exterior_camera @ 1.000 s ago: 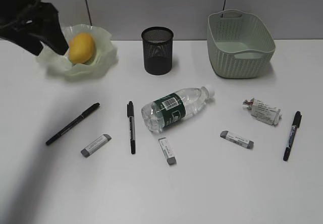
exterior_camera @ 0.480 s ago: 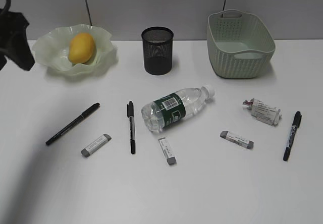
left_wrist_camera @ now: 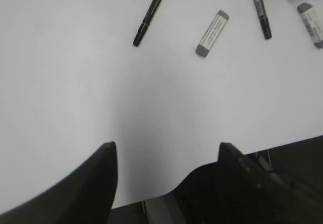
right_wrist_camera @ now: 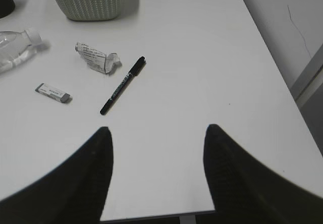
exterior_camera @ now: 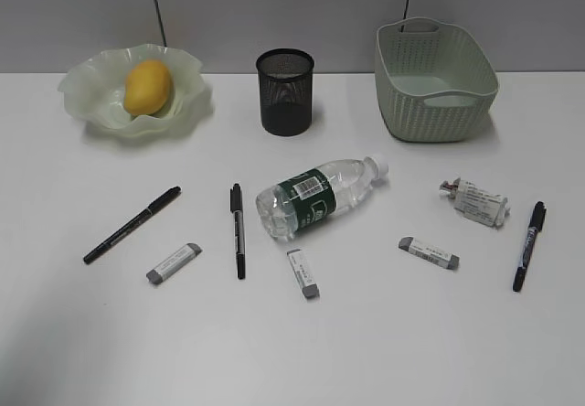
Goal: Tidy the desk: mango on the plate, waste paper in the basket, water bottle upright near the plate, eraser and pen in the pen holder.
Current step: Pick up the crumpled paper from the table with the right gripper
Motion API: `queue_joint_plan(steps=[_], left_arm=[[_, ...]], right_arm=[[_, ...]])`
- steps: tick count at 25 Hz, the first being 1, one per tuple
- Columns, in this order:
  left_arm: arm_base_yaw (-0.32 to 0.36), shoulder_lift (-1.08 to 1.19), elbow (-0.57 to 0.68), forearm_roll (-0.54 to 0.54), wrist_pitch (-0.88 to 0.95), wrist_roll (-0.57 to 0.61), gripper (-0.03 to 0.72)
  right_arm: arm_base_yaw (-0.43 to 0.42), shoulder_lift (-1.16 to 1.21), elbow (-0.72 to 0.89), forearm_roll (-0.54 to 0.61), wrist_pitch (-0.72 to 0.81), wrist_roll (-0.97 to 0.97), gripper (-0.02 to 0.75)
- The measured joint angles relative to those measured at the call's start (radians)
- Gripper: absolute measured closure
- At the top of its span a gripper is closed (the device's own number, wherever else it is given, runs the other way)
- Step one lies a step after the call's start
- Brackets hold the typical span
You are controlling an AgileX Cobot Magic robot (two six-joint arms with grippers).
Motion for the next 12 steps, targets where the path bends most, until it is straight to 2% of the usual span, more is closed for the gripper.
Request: queue_joint_plan(steps=[6, 12], left_arm=[[0.0, -0.354, 0.133, -0.007, -0.05, -0.002, 0.225], [0.0, -0.607, 0.225, 0.013, -0.07, -0.002, 0.227]], right_arm=[[0.0, 0.0, 0.0, 0.0, 0.0, 0.0, 0.279], [0.0, 0.0, 0.0, 0.001, 0.0, 0.0, 0.279]])
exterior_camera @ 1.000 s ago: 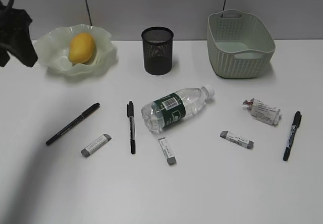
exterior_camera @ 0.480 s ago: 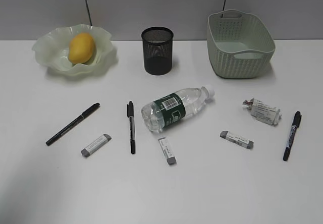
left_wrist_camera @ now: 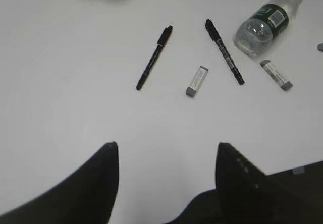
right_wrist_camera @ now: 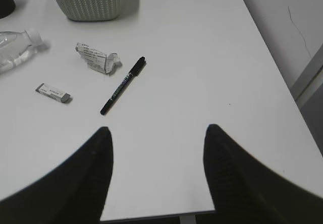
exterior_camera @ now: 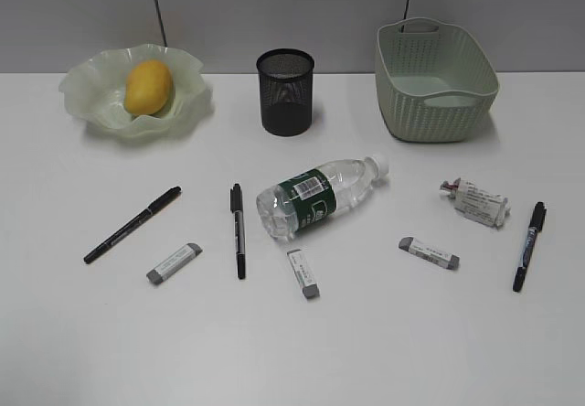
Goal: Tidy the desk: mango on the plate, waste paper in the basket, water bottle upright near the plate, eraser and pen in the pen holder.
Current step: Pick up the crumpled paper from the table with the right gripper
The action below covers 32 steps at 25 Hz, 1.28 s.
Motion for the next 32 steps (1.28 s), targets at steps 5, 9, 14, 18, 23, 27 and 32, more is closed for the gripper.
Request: queue_joint_plan(steps=[5, 9, 14, 18, 23, 27, 32], left_arm=[[0.0, -0.064, 0.05, 0.043, -0.021, 0.0, 0.228], [0.0, -0.063, 0.068, 0.053, -0.033, 0.0, 0.228], [-0.001, -0.063, 0.087, 0.057, -0.037, 0.0, 0.228], [0.0, -0.063, 0.087, 0.058, -0.038, 0.0, 0.228], [-0.001, -0.063, 0.087, 0.057, -0.058, 0.0, 0.233], [-0.001, -0.063, 0.087, 0.057, -0.077, 0.0, 0.232], [-0.001, -0.063, 0.087, 0.057, -0.08, 0.0, 0.232]], right_arm=[[0.0, 0.0, 0.0, 0.0, -0.001, 0.0, 0.279], [0.0, 0.0, 0.0, 0.0, 0.0, 0.0, 0.279], [0.0, 0.064, -0.014, -0.001, -0.027, 0.017, 0.279], [0.0, 0.211, -0.026, -0.001, -0.16, 0.019, 0.279], [0.0, 0.46, -0.032, 0.015, -0.351, 0.02, 0.279], [0.0, 0.707, -0.087, 0.048, -0.469, 0.021, 0.279], [0.0, 1.041, -0.236, 0.082, -0.474, 0.009, 0.279]])
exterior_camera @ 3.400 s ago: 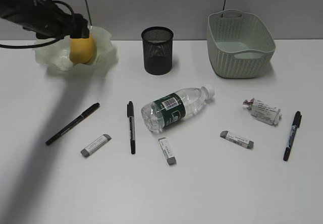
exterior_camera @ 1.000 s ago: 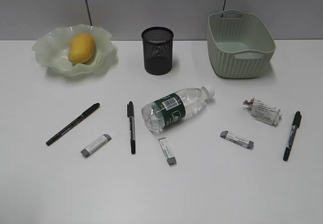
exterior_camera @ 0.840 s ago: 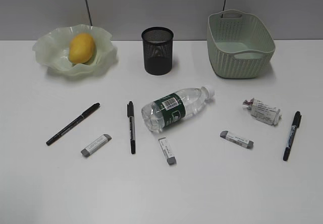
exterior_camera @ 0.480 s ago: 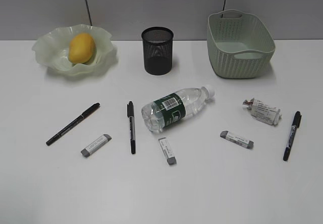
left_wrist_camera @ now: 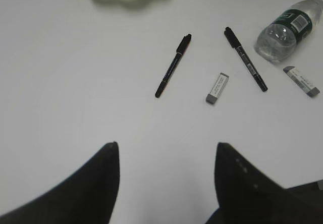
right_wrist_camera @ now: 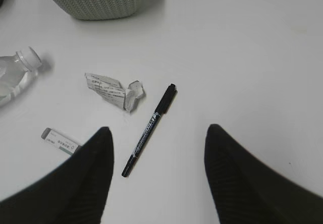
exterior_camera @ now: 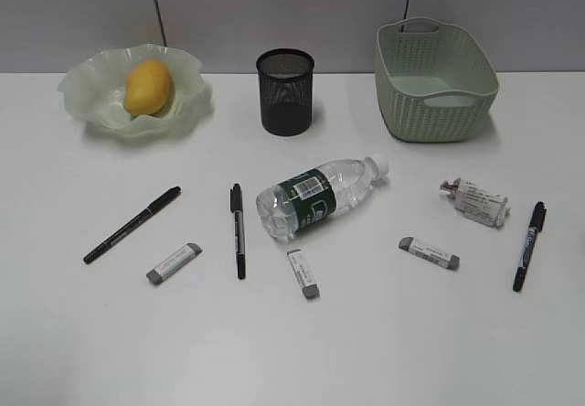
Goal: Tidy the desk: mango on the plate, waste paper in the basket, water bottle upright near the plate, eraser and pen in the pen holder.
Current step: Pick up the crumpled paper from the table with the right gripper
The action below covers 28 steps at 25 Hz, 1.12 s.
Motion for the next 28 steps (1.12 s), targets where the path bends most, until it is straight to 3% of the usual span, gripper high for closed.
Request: queue_joint_plan(steps=[4, 11, 17, 28], left_arm=[[0.0, 0.0, 0.0, 0.0, 0.0, 0.0, 0.232], [0.0, 0.001, 0.009, 0.0, -0.003, 0.0, 0.233], [0.0, 0.001, 0.011, 0.0, -0.004, 0.0, 0.234], [0.0, 0.001, 0.011, 0.0, -0.004, 0.0, 0.234]], right_arm=[[0.019, 0.218, -0.144, 0.06, 0.032, -0.156, 0.279], [0.129, 0.496, -0.3, 0.125, 0.068, -0.35, 0.256], [0.17, 0.669, -0.327, 0.069, 0.071, -0.38, 0.128], [0.172, 0.877, -0.344, -0.01, -0.045, -0.408, 0.12]])
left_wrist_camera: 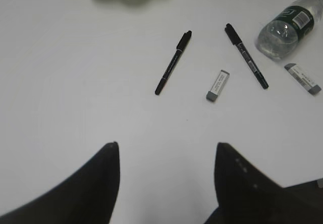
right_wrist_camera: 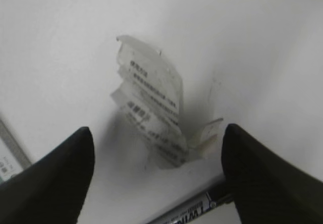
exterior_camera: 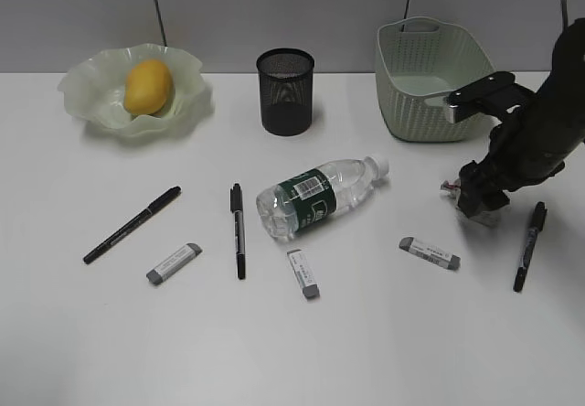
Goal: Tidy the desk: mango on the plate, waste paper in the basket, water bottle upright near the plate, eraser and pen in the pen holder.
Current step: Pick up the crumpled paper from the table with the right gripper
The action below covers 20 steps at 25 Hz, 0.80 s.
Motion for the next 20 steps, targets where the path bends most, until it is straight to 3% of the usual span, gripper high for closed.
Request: queue_joint_plan(steps=[6, 9, 12, 15, 20], left_arm=[[0.0, 0.0, 0.0, -0.003, 0.0, 0.0, 0.234], [0.0, 0.0, 0.0, -0.003, -0.001, 0.0, 0.234], [0.0, 0.0, 0.0, -0.003, -0.001, 0.0, 0.234], [0.0, 0.0, 0.0, -0.003, -0.001, 0.0, 0.234], [0.0, 0.0, 0.0, -0.003, -0.001, 0.0, 0.234]], right_arm=[[0.0, 0.098, -0.065, 0.025, -0.011, 0.0, 0.181], [0.0, 0.107, -0.083, 0.046, -0.001, 0.0, 0.321], [0.0, 0.107, -0.086, 0.048, 0.012, 0.0, 0.522], [0.0, 0.107, -0.088, 0.049, 0.034, -0.001, 0.636], [0.0, 0.098, -0.134, 0.086, 0.133, -0.001, 0.659]])
